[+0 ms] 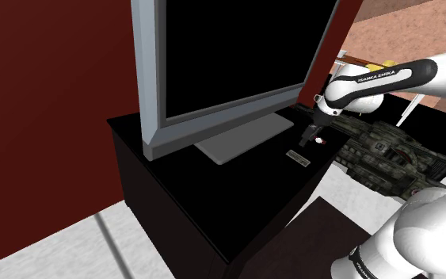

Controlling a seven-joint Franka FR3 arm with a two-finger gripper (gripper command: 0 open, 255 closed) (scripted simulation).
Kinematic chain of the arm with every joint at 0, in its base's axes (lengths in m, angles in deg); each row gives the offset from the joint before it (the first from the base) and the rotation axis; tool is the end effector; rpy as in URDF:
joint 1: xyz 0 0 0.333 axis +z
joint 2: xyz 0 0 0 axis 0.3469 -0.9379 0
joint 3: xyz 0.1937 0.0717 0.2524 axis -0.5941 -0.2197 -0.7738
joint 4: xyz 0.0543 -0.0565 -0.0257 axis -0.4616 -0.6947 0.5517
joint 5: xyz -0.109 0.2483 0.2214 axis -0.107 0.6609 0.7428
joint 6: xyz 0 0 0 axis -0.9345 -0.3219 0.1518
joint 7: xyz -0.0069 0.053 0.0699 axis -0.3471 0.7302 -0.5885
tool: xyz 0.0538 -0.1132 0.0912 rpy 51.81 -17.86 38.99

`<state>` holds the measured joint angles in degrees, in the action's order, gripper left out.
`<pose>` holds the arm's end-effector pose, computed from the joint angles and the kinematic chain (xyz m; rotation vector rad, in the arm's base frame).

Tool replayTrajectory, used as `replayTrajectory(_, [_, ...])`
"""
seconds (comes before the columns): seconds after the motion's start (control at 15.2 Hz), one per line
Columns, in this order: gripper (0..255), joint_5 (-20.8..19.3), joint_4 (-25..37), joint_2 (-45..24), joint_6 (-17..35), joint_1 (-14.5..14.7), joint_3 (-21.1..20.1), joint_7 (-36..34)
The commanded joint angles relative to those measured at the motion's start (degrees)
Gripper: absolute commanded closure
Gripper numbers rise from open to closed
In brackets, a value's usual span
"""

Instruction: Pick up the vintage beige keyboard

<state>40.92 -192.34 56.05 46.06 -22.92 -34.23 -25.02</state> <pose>0.3580 -0.1977 0.3726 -3.0681 -0.1236 -0.1554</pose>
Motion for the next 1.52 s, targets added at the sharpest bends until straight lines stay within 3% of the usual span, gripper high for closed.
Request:
replayTrajectory(0.0, [0,2.2,1.1,-4.8,3.1,0.4,2.5,3.8])
replayTrajectory(0.46, [0,16.6,7.8,-22.4,9.4,0.1,6.5,19.1])
replayTrajectory(1.12, [0,24.2,8.0,-29.2,14.2,-1.8,4.1,25.2])
replayTrajectory(1.19, [255,24.3,8.0,-29.2,14.2,-1.8,4.0,25.3])
replayTrajectory(1.45, [255,24.3,8.0,-29.2,14.3,-1.8,4.0,25.3])
